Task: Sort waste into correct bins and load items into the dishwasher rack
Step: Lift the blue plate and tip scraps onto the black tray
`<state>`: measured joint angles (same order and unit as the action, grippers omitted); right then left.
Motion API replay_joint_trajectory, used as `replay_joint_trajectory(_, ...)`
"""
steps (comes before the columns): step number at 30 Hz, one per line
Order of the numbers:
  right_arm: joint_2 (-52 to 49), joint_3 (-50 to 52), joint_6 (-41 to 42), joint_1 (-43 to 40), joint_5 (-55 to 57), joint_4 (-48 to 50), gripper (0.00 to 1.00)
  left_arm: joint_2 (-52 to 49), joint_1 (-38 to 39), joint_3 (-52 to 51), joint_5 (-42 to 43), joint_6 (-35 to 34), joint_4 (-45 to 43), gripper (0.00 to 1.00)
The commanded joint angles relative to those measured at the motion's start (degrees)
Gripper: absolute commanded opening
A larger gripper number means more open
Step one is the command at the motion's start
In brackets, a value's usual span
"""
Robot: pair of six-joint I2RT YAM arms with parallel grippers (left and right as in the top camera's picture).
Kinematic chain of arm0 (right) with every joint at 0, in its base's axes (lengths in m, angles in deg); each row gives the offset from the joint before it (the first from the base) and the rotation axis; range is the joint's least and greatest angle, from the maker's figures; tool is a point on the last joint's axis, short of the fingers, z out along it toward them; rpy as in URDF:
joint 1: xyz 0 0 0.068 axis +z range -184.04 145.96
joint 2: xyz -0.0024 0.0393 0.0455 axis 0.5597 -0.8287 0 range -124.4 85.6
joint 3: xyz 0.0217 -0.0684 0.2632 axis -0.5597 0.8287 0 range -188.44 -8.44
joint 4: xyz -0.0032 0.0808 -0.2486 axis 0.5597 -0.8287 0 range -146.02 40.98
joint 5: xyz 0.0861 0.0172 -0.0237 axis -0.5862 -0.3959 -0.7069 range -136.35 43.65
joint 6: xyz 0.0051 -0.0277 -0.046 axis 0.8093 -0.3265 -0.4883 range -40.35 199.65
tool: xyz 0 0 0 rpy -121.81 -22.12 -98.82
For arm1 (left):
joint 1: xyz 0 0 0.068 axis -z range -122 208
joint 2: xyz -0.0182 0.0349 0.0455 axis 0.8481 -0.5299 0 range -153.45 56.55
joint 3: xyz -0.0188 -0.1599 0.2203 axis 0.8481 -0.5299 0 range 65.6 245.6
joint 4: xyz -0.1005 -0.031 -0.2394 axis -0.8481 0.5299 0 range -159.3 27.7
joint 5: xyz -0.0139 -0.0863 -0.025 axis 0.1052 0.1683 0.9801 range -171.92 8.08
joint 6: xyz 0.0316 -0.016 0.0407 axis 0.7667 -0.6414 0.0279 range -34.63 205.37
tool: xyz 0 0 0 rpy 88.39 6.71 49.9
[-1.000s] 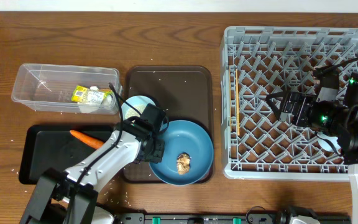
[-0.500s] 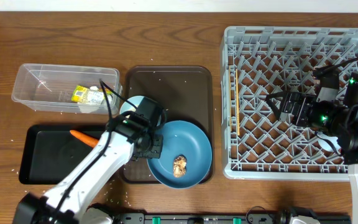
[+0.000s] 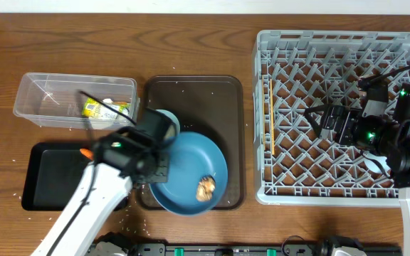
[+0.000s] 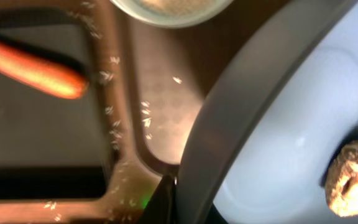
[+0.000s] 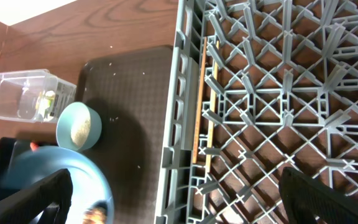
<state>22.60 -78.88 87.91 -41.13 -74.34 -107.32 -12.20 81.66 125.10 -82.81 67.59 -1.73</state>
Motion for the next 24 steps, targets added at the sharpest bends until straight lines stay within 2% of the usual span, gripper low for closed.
replay_joint_trajectory(1, 0.0, -0.4, -0.6, 0.6, 0.2, -0.2, 0.99, 3.9, -4.5, 6.6, -4.8, -2.6, 5.8, 0.06)
replay_joint_trajectory(6, 0.0, -0.4, -0.6, 0.6, 0.2, -0.2, 0.99, 7.0, -13.6, 11.0, -16.7, -6.0, 14.6, 0.06)
replay_joint_trajectory(9, 0.0, -0.4, -0.6, 0.6, 0.2, 0.0, 0.99, 7.4, -18.9, 11.0, -26.5, -11.7, 18.6, 0.06)
replay_joint_trajectory(12, 0.0, -0.4, -0.7, 0.6, 0.2, 0.2, 0.99, 6.8, -22.6, 10.9, -32.7, -12.5, 20.5, 0.06)
replay_joint_trajectory(20, 0.0, -0.4, -0.6, 0.6, 0.4, 0.2, 0.99, 4.5, -24.6, 10.8, -47.1, -23.3, 20.6, 0.06)
replay_joint_trajectory(24, 0.0, -0.4, -0.6, 0.6, 0.4, 0.2, 0.99, 0.2, -24.6, 10.7, -48.8, -24.8, 20.5, 0.06)
